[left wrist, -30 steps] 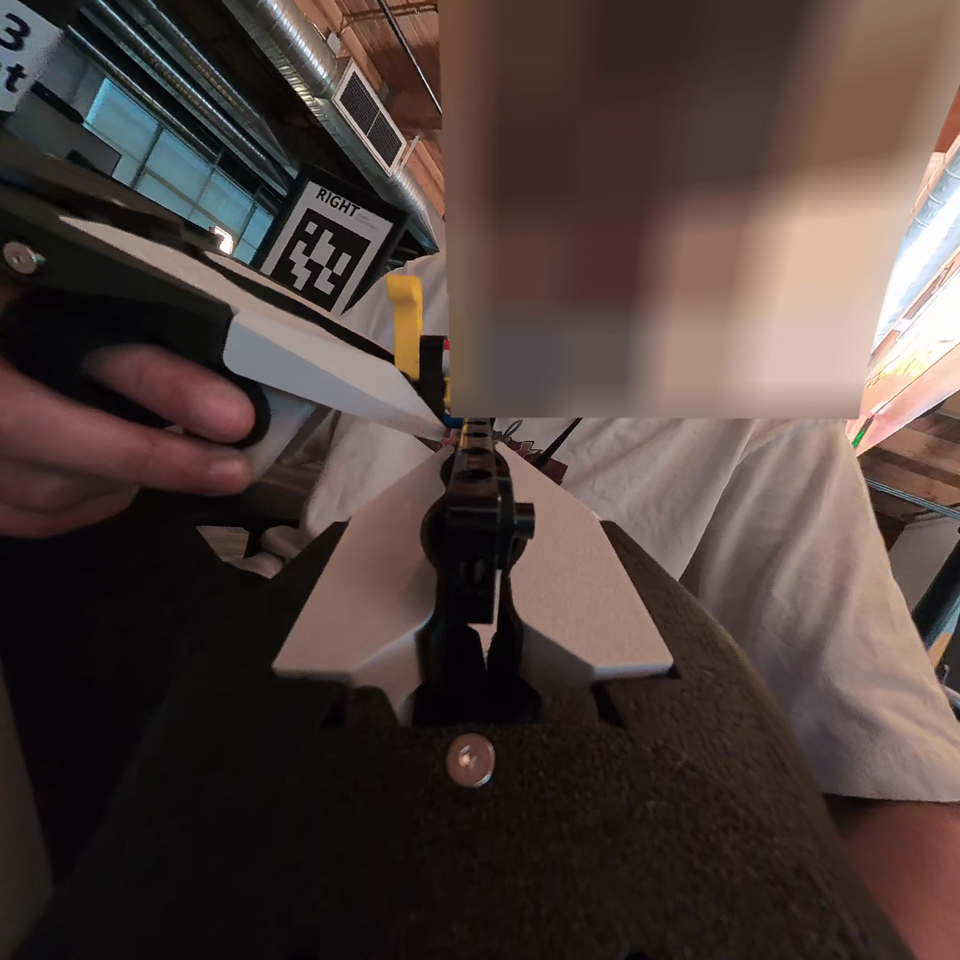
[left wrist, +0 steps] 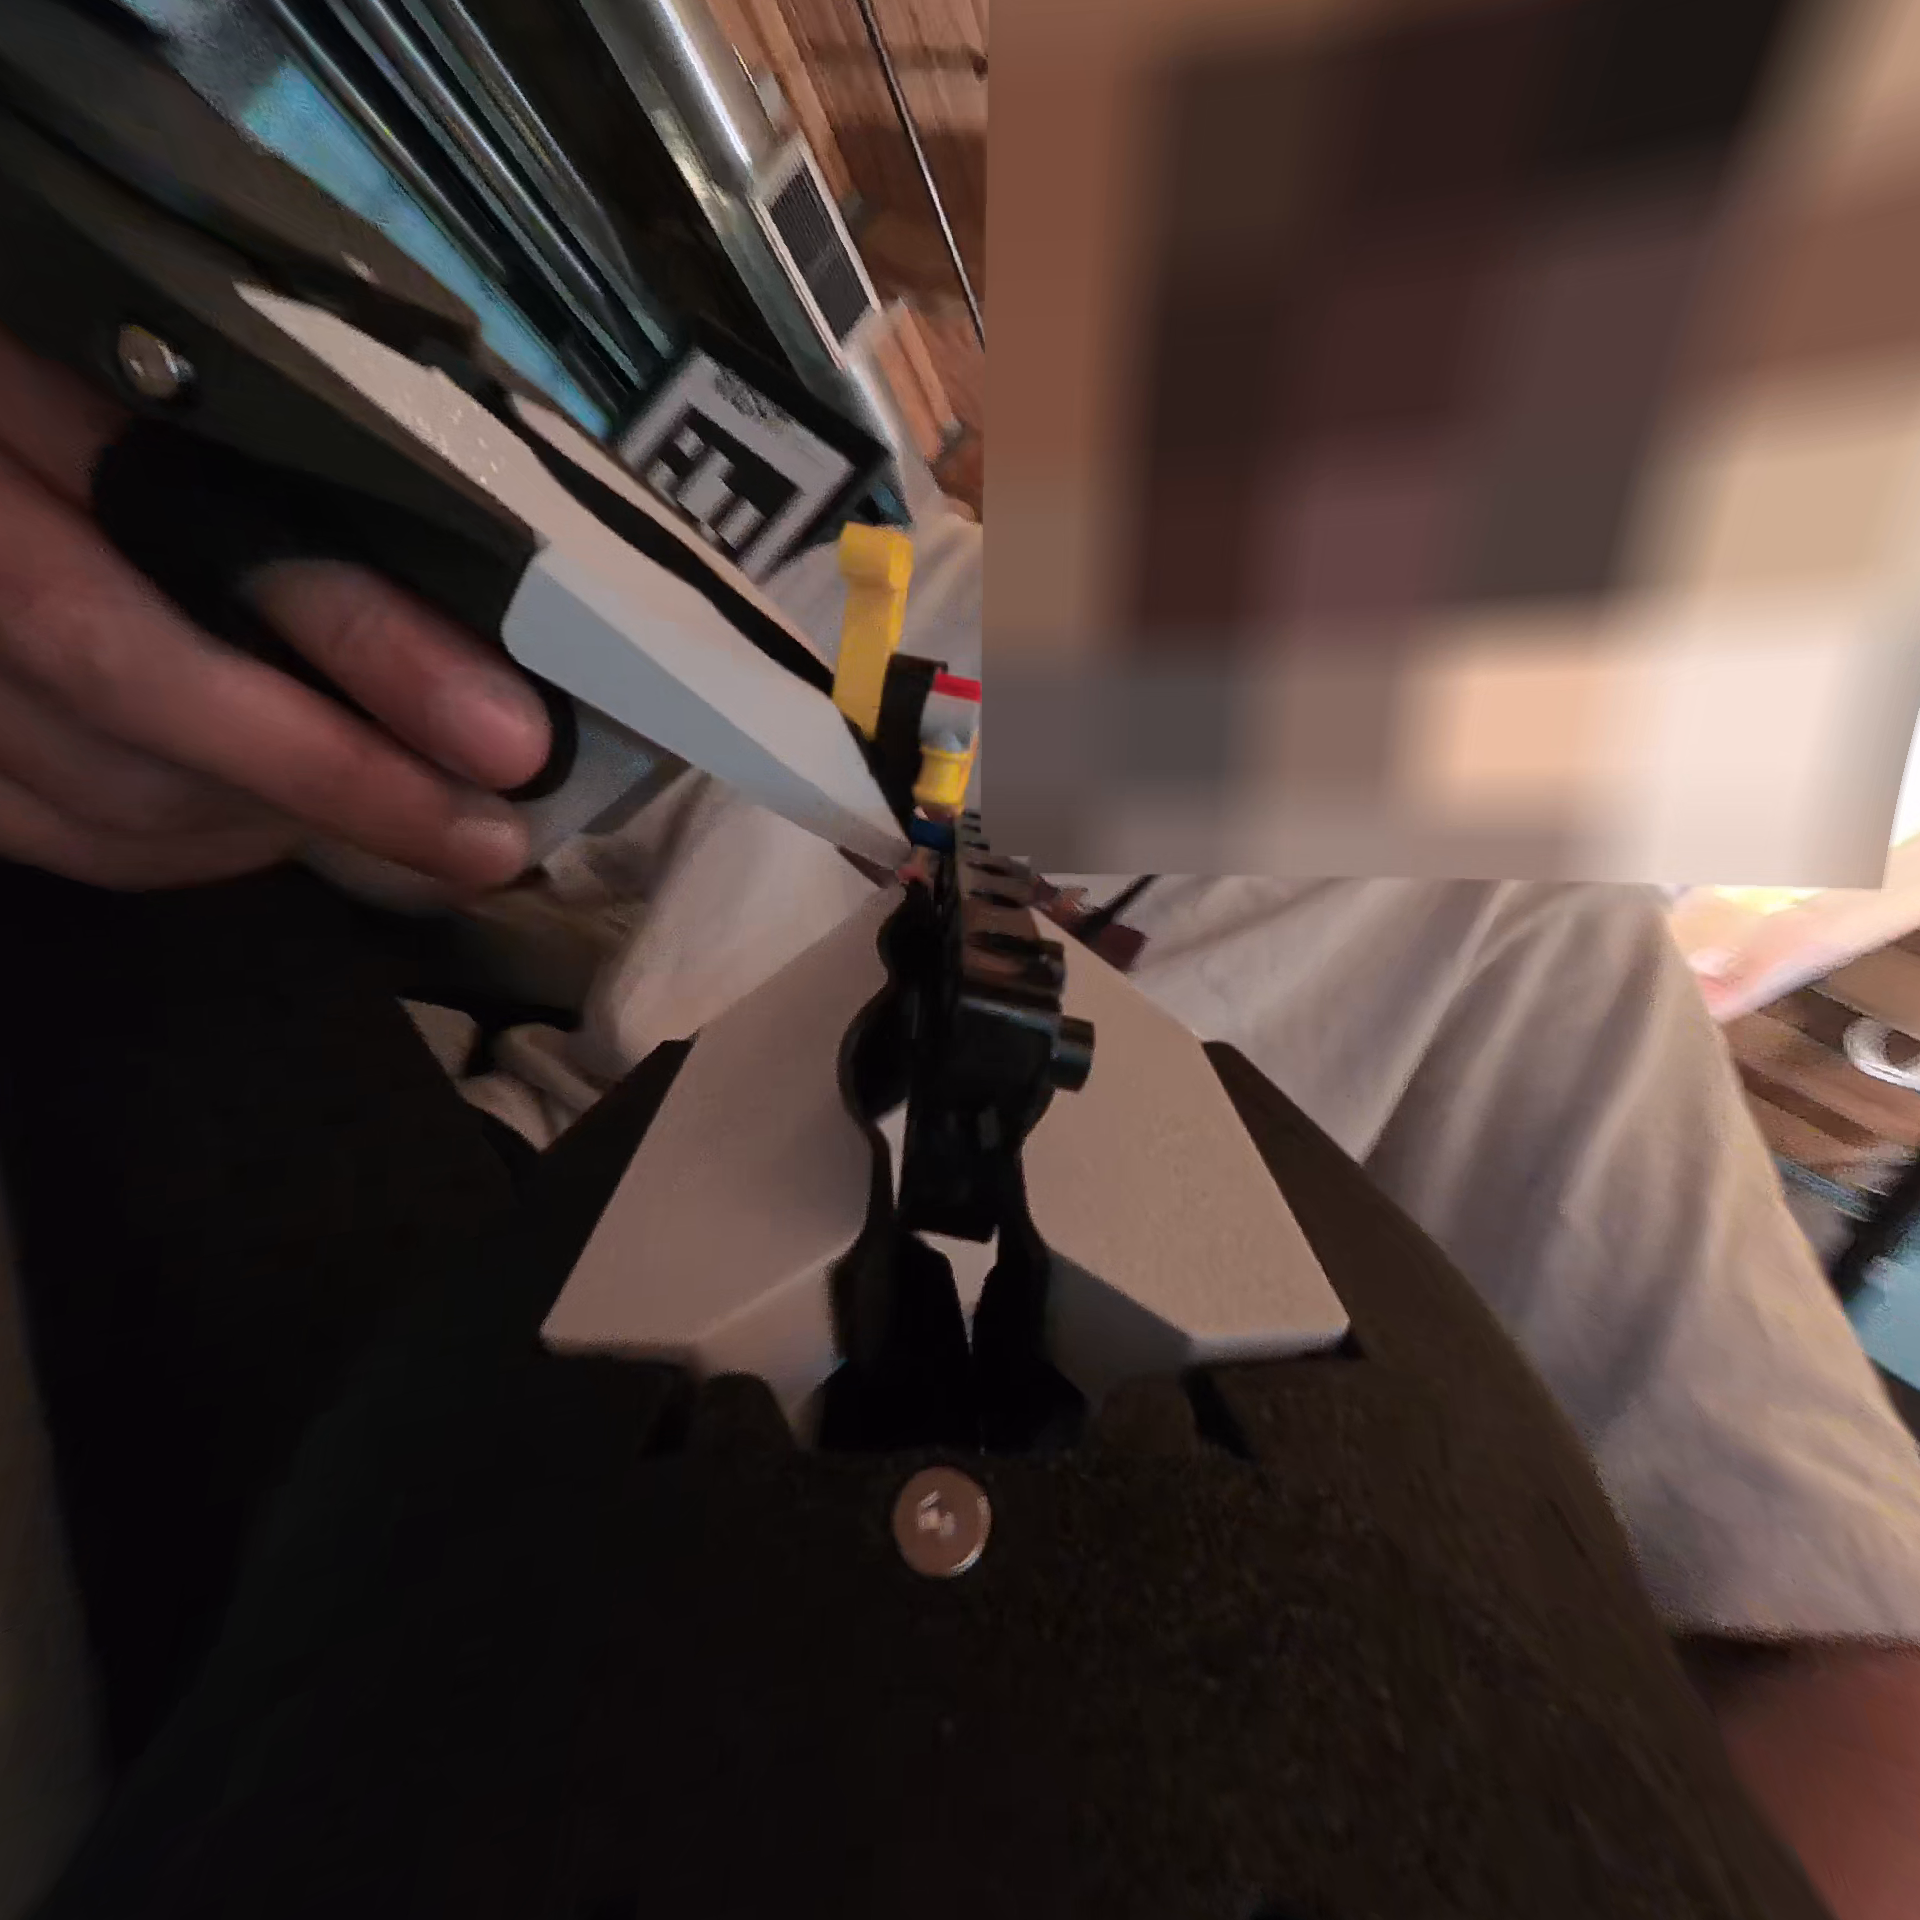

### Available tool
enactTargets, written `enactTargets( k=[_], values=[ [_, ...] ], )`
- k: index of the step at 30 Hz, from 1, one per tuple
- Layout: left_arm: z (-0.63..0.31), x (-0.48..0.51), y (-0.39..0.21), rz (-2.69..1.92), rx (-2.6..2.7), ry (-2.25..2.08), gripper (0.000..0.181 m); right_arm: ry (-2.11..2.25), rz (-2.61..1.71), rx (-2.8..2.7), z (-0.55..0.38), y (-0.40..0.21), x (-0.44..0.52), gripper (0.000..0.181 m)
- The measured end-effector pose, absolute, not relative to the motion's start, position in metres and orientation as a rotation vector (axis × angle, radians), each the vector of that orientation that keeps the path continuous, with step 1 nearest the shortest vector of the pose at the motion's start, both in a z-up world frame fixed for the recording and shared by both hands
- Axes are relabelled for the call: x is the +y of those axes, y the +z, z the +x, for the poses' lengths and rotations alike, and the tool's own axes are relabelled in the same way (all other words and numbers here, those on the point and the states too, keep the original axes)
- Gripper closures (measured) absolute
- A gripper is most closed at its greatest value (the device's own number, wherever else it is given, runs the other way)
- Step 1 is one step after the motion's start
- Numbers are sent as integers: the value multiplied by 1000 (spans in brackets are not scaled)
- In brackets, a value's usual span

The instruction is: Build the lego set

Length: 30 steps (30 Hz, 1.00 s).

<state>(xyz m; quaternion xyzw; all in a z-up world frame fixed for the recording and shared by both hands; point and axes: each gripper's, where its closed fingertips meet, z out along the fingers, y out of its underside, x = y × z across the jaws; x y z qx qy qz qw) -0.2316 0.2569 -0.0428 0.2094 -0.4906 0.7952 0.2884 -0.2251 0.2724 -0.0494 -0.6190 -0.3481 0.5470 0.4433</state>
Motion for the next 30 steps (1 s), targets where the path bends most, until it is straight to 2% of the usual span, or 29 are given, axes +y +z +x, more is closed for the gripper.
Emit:
enactTargets(
  k=[1,4,7,13,16,20,24,26,30],
  values=[
    [-227,259,-42,604,-1318,2173,171,1350,-1536,-844,-221,-49,275,174],
    [-215,264,-47,790,-1422,2285,172,1256,-1577,-842,-209,-54,282,174],
    [-195,275,-71,1147,-1759,2321,172,1081,-1653,-780,-180,-60,297,174],
    [-173,291,-120,1510,-2636,1976,171,881,-1819,-747,-147,-98,298,174],
    [-159,304,-134,1492,-3148,1642,171,781,-1945,-768,-137,-126,298,174],
    [-140,310,-150,1122,-3830,1004,172,655,-2035,-735,-111,-140,296,174],
    [-116,300,-176,876,-4001,641,172,643,-2082,-655,-97,-154,285,174],
    [-105,289,-179,784,-4008,725,171,625,-2087,-613,-89,-155,278,174],
    [-88,264,-174,870,-3706,1251,172,746,-1975,-522,-75,-134,253,174]
  ],
)
